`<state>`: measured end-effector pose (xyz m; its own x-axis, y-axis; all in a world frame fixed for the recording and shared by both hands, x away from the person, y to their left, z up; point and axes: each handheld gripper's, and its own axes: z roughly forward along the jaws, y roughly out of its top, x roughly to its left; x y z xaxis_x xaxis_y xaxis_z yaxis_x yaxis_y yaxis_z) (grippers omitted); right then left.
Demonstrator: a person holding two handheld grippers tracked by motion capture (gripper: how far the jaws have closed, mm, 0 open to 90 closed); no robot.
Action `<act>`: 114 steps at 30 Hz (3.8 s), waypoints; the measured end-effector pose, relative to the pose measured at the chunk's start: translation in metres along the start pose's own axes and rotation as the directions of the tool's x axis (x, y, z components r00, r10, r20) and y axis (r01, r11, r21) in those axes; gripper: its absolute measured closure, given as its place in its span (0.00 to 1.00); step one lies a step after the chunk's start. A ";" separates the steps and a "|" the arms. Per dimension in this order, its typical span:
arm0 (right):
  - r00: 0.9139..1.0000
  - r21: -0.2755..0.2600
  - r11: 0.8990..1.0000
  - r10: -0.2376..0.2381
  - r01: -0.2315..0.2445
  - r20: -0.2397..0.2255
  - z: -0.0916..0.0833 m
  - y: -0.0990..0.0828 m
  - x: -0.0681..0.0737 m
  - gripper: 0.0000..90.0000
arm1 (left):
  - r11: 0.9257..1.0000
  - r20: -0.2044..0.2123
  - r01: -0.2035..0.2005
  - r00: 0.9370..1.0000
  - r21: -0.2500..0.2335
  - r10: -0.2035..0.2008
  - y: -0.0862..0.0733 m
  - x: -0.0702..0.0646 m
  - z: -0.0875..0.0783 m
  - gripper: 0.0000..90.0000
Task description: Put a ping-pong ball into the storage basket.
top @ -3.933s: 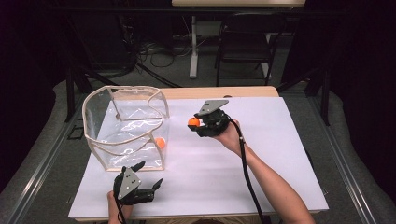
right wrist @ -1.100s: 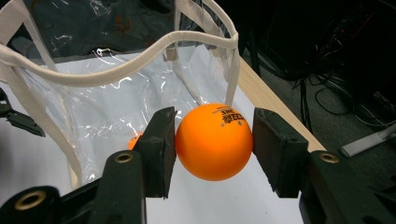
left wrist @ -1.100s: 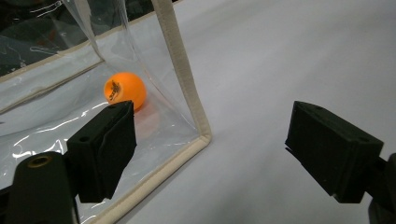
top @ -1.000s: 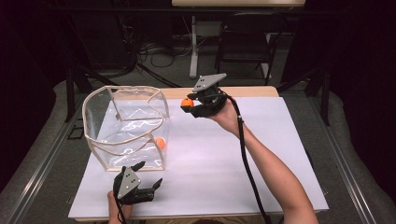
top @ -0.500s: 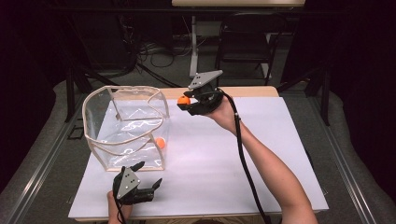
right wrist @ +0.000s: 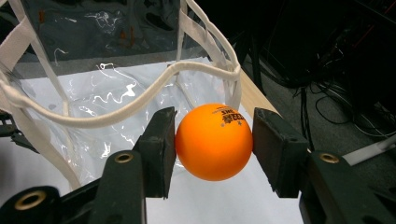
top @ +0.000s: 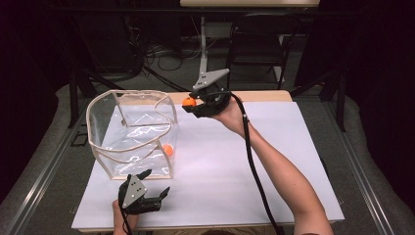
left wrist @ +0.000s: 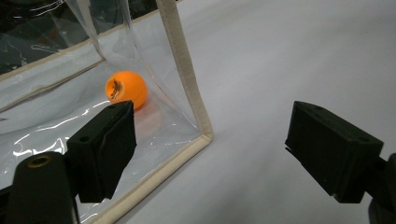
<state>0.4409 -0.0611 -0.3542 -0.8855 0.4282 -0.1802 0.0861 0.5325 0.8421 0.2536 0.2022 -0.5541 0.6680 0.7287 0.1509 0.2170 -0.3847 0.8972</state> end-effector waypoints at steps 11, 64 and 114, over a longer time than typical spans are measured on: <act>1.000 -0.014 1.000 -0.015 0.015 -0.011 0.005 0.015 0.005 0.56 | 1.000 -0.001 0.000 1.000 -0.003 0.000 0.000 0.001 -0.001 0.18; 0.995 -0.042 0.995 -0.087 0.085 -0.053 0.028 0.047 0.034 0.56 | 1.000 0.007 -0.001 1.000 -0.008 0.001 0.000 0.001 0.000 0.18; 0.986 -0.052 0.988 -0.147 0.143 -0.085 0.044 0.074 0.059 0.56 | 1.000 0.011 -0.009 1.000 -0.012 0.009 0.001 0.000 0.000 0.18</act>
<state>0.4154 0.0352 -0.3250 -0.9240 0.2821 -0.2581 -0.0648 0.5497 0.8328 0.2538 0.2013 -0.5533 0.6777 0.7190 0.1541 0.2030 -0.3844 0.9006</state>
